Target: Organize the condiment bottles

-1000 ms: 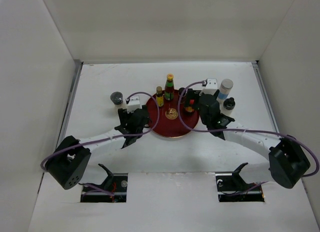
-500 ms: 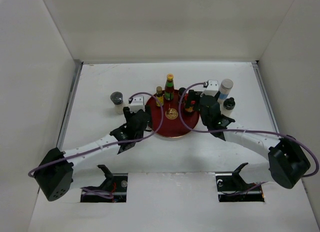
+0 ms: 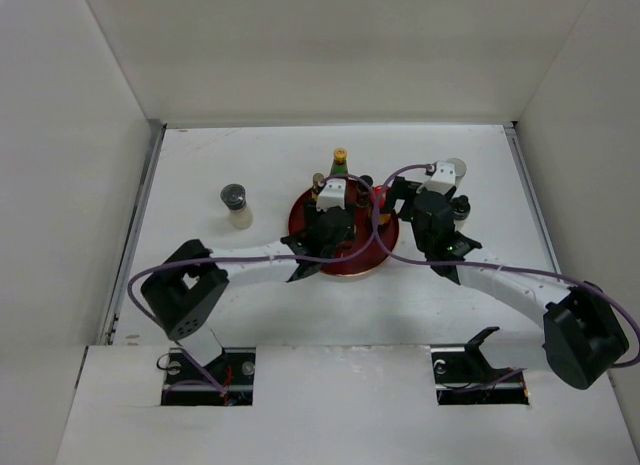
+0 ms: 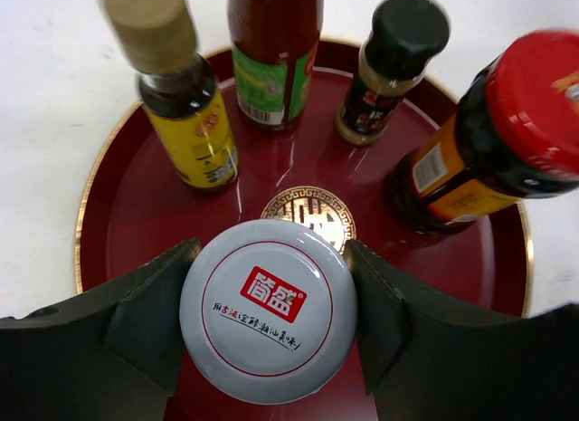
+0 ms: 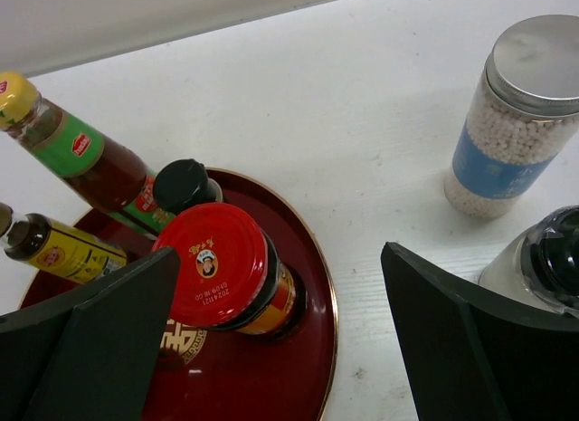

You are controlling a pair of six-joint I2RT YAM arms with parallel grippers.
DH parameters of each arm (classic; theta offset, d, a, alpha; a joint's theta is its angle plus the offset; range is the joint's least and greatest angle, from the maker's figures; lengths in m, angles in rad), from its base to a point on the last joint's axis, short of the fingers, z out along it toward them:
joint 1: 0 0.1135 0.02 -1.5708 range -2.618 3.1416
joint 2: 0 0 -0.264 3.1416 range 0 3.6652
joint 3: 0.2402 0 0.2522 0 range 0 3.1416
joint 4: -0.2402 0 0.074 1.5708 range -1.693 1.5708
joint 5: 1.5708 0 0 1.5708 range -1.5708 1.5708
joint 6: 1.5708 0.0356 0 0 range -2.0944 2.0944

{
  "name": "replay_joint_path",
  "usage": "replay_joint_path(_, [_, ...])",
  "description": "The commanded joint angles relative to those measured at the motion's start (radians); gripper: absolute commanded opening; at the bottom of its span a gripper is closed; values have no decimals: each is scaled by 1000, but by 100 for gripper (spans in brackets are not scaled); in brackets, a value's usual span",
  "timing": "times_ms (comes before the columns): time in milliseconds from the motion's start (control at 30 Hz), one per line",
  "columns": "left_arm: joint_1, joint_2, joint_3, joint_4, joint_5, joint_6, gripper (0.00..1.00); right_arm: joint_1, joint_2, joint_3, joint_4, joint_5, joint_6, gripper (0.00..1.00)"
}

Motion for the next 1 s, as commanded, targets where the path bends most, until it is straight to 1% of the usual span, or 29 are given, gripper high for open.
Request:
replay_joint_path(0, [22, 36, 121, 155, 22, 24, 28, -12, -27, -2, 57, -24, 30, 100])
replay_joint_path(67, [34, 82, 142, 175, 17, 38, 30, -12, -27, -4, 57, -26, 30, 100])
replay_joint_path(100, [37, 97, 146, 185, 16, 39, 32, -12, -25, -4, 57, -26, 30, 100])
replay_joint_path(133, [41, 109, 146, 199, 11, 39, 37, -12, -23, -4, 57, -26, 30, 100])
replay_joint_path(167, [44, 119, 141, 215, 8, 41, 43, -12, -23, -4, 57, -26, 30, 100])
replay_joint_path(200, [48, 122, 133, 227, 7, 41, 51, -12, -22, -4, 57, -26, 30, 100])
replay_joint_path(267, [51, 114, 113, 239, 5, 41, 70, -12, -22, -4, 57, -26, 30, 100])
replay_joint_path(300, [50, 100, 101, 242, 4, 39, 77, -12, -22, -4, 57, -26, 30, 100])
replay_joint_path(333, [45, 81, 86, 244, 0, 41, 80, -12, -22, -2, 55, -26, 30, 100])
replay_joint_path(367, [42, 55, 68, 244, -4, 41, 82, -12, -22, -2, 54, -26, 30, 100])
replay_joint_path(467, [28, -51, -12, 244, -13, 42, 83, -10, -27, -2, 54, -26, 30, 100])
replay_joint_path(600, [42, -249, -175, 209, -62, 44, 83, -13, -31, -5, 54, -26, 29, 100])
replay_joint_path(700, [149, -369, -268, 121, -114, 27, 83, -21, -28, -5, 51, -27, 30, 100])
replay_joint_path(800, [282, -458, -296, 23, -115, 10, 86, -21, -30, -5, 54, -32, 30, 100])
replay_joint_path(900, [413, -454, -261, -29, -72, 9, 88, -21, -14, -1, 51, -41, 33, 100])
replay_joint_path(967, [468, -412, -227, -37, -35, -13, 88, -21, -4, 4, 49, -52, 35, 100])
